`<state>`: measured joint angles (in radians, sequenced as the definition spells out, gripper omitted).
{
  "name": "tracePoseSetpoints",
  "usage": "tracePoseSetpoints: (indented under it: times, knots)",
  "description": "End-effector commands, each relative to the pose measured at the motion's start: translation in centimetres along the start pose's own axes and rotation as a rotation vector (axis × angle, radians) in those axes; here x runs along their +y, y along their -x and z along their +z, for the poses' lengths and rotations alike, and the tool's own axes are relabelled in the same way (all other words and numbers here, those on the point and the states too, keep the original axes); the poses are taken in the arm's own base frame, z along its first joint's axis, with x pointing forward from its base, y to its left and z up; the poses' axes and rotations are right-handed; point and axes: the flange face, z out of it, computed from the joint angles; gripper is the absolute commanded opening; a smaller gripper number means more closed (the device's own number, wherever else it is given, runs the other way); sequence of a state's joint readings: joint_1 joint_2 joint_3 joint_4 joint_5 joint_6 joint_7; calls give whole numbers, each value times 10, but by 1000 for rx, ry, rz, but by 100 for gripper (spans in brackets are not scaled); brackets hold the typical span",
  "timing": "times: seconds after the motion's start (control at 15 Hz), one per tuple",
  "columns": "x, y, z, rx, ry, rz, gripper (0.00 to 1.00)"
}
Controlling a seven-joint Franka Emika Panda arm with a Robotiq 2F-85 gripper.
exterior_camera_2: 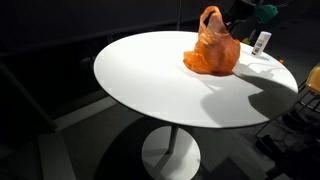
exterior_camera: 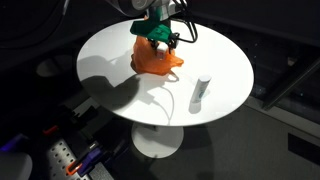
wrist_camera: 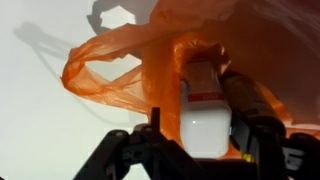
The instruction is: Remove the white bottle from the orange plastic bag
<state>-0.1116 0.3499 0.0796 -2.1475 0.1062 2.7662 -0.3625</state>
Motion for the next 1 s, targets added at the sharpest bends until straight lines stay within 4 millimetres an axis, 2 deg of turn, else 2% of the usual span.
tracePoseSetpoints:
  times: [0.0, 0.13, 0.2, 0.33, 0.67, 0.93]
  knots:
    - [5, -7, 3, 20, -3, -21, 42]
    - [6, -8, 2, 25, -2, -16, 27]
    - [8, -8, -4, 30, 1, -8, 23]
    - [12, -8, -14, 34, 0, 7, 23]
    - [22, -11, -63, 28, -56, 50, 23]
    - [49, -16, -105, 67, -47, 120, 23]
